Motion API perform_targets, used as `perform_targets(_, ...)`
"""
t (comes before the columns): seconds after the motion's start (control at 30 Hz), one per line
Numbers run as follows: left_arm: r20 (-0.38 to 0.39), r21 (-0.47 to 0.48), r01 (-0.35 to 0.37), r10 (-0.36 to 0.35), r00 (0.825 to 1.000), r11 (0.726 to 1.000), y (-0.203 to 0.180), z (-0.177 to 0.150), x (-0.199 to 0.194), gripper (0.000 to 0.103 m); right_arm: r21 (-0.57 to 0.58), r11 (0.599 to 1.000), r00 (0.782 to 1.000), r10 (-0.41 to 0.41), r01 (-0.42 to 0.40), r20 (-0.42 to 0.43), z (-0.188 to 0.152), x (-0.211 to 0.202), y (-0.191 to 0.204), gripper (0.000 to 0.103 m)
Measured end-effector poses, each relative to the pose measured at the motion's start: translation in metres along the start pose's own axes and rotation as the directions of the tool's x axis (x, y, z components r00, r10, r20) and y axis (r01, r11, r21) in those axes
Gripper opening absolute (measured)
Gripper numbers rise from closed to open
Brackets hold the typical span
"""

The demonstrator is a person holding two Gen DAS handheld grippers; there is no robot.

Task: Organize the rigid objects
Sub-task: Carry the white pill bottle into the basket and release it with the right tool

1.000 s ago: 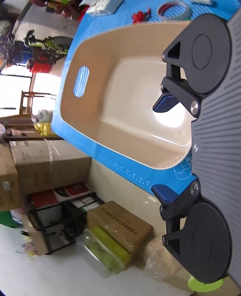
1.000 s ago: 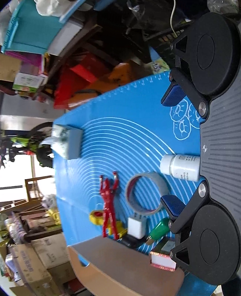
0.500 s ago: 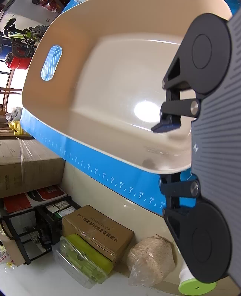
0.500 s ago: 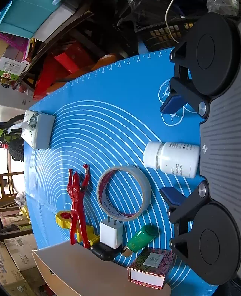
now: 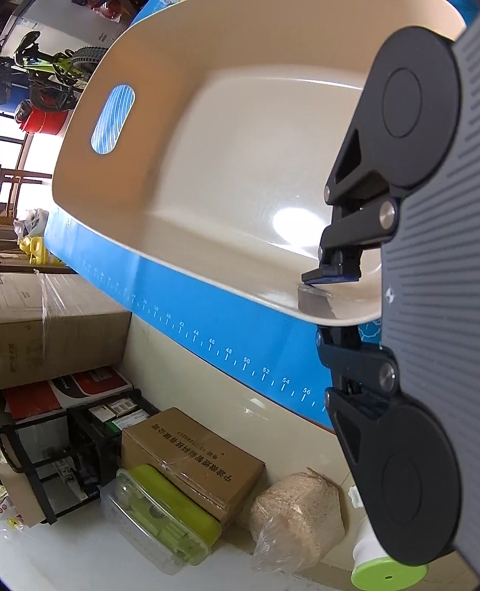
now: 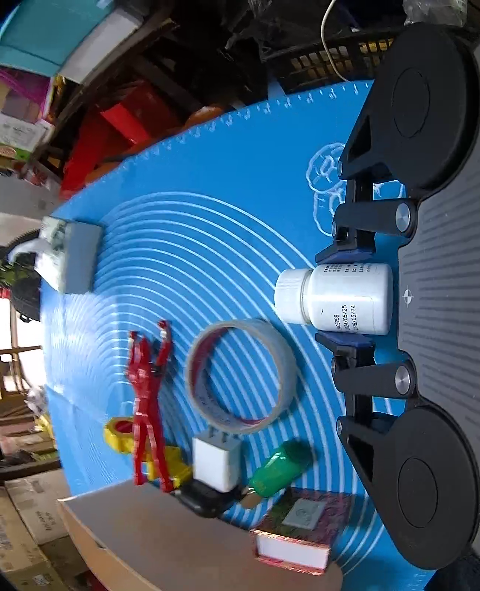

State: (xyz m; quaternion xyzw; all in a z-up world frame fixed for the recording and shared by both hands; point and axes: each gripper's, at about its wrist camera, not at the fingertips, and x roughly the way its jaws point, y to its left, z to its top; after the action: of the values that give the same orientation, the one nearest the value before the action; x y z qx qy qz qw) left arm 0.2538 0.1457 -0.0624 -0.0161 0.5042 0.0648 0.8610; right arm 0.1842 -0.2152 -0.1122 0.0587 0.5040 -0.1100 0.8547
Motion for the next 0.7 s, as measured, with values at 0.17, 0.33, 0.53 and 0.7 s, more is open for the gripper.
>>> perform_targets(0.17,-0.006,-0.008,0.010,-0.010,1.000,1.000,0.002,0.001,0.000,0.014,0.037,0.999,0.995,-0.003,-0.001,0.101,0.012,-0.027,-0.001,0.044)
perform_targets(0.33,-0.005,-0.005,0.012,-0.012,1.000,1.000,0.002,0.001,0.001,0.014,0.053,0.997,0.978,0.037,-0.048,0.205,0.040,-0.053,0.014,0.044)
perform_targets(0.53,-0.003,0.000,0.011,-0.011,1.000,1.000,0.002,0.000,0.001,0.014,-0.005,0.990,0.937,0.134,-0.140,0.324,0.077,-0.087,0.060,0.044)
perform_targets(0.7,-0.003,0.012,0.016,-0.016,1.000,1.000,0.001,-0.002,0.002,0.013,-0.078,0.973,0.902,0.229,-0.215,0.367,0.094,-0.098,0.105,0.044)
